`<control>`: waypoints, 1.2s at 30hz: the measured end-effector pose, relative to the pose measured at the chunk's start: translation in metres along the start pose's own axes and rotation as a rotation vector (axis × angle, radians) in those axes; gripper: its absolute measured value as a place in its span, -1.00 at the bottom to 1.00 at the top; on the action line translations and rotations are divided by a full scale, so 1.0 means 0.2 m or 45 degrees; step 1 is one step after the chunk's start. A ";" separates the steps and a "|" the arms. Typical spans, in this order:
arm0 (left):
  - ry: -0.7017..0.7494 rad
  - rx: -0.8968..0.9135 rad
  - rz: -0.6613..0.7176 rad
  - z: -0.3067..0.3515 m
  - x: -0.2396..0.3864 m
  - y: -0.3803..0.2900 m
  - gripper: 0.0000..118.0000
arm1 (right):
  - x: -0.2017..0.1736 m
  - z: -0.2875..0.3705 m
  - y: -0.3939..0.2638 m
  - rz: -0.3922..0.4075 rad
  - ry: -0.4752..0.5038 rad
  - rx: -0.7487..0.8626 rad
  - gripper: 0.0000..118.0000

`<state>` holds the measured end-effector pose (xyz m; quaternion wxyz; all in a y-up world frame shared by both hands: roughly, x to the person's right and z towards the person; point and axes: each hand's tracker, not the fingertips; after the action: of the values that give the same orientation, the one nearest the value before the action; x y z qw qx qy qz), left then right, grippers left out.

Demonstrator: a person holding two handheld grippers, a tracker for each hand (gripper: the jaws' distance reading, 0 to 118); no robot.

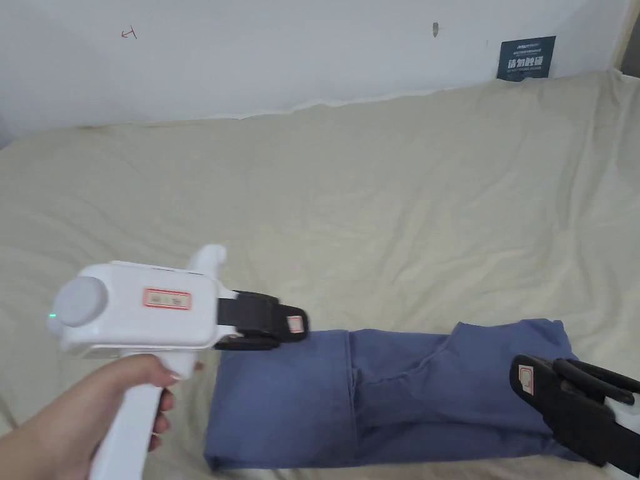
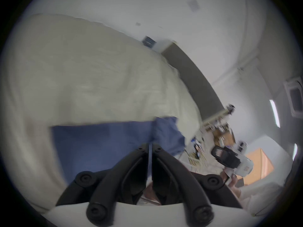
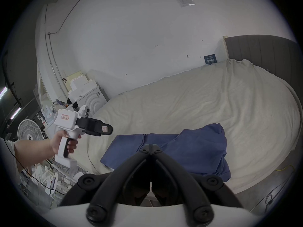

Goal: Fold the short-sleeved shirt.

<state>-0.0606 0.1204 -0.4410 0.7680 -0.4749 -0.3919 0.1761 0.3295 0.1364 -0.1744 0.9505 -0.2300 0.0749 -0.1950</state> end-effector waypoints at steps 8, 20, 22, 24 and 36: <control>-0.003 -0.100 0.340 0.13 -0.46 -0.09 1.00 | -0.09 -0.10 0.03 0.088 -0.002 -0.070 -0.99; -0.436 -0.167 0.562 -0.20 -0.74 -0.20 1.00 | -0.22 -0.24 0.07 0.091 0.035 -0.139 -0.99; -0.478 -0.212 0.562 -0.26 -0.71 -0.21 1.00 | -0.22 -0.25 0.07 0.094 0.033 -0.145 -0.99; -0.444 -0.181 0.524 -0.25 -0.70 -0.20 1.00 | -0.22 -0.25 0.06 0.088 0.037 -0.154 -0.99; -0.041 -0.132 0.394 -0.07 -0.60 -0.16 -0.84 | -0.19 -0.26 0.03 0.038 0.057 -0.189 -0.99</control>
<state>-0.1289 0.0185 -0.4693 0.6997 -0.5658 -0.3349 0.2796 0.2840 0.1348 -0.2210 0.9317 -0.2944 0.1138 -0.1798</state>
